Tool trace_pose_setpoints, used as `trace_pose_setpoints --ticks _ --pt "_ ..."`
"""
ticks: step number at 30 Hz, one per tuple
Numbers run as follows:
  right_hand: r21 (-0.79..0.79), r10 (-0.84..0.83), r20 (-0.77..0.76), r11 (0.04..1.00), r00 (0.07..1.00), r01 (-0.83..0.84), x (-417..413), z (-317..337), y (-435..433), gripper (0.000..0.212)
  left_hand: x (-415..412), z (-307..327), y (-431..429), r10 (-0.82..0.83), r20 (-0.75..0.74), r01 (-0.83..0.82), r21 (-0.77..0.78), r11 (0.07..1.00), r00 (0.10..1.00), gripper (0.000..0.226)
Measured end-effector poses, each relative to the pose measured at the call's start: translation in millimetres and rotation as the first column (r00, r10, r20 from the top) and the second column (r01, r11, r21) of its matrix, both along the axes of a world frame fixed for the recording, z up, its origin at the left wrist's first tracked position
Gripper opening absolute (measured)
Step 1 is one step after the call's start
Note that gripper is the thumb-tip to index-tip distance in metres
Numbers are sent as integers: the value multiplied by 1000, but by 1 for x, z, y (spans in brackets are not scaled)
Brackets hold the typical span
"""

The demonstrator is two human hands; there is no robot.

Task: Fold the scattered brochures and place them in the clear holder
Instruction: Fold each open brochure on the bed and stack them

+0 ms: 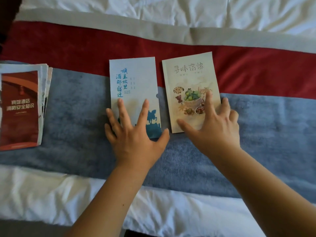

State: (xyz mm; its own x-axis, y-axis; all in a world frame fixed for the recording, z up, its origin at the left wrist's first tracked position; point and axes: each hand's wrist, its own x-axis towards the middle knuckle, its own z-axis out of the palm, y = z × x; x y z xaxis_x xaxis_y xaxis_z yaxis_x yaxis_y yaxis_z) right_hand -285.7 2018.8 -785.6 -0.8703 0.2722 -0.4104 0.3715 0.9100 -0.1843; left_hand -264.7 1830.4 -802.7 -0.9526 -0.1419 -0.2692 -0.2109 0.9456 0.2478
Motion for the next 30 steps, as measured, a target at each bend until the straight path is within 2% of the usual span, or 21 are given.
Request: trace_pose_setpoints --ticks 3,5,9,12,18,24,30 --pt "-2 18 25 1000 1000 -18 -7 -8 -14 135 -12 1 6 -2 1 2 -46 999 1000 98" --pt "19 41 23 999 999 -41 -11 -14 -19 138 -19 0 8 -3 28 5 -47 999 1000 96" --pt "25 17 2 1000 1000 -17 -19 -22 -22 136 -22 -2 8 22 37 -22 -1 1000 999 81" --pt "21 15 -16 1000 1000 -14 -21 -21 -26 133 -18 -7 7 68 24 -69 26 997 997 79" --pt "-34 3 -65 999 998 -5 -24 -10 -23 128 -4 -23 8 11 -36 -11 -6 1000 999 70" --pt "-129 -38 -83 991 996 27 -32 -2 -31 120 0 -31 8 10 -90 -8 23 1000 996 68" --pt "-119 -55 -99 992 994 43 -34 -7 -44 121 2 -32 7 25 -121 -17 69 998 992 71"
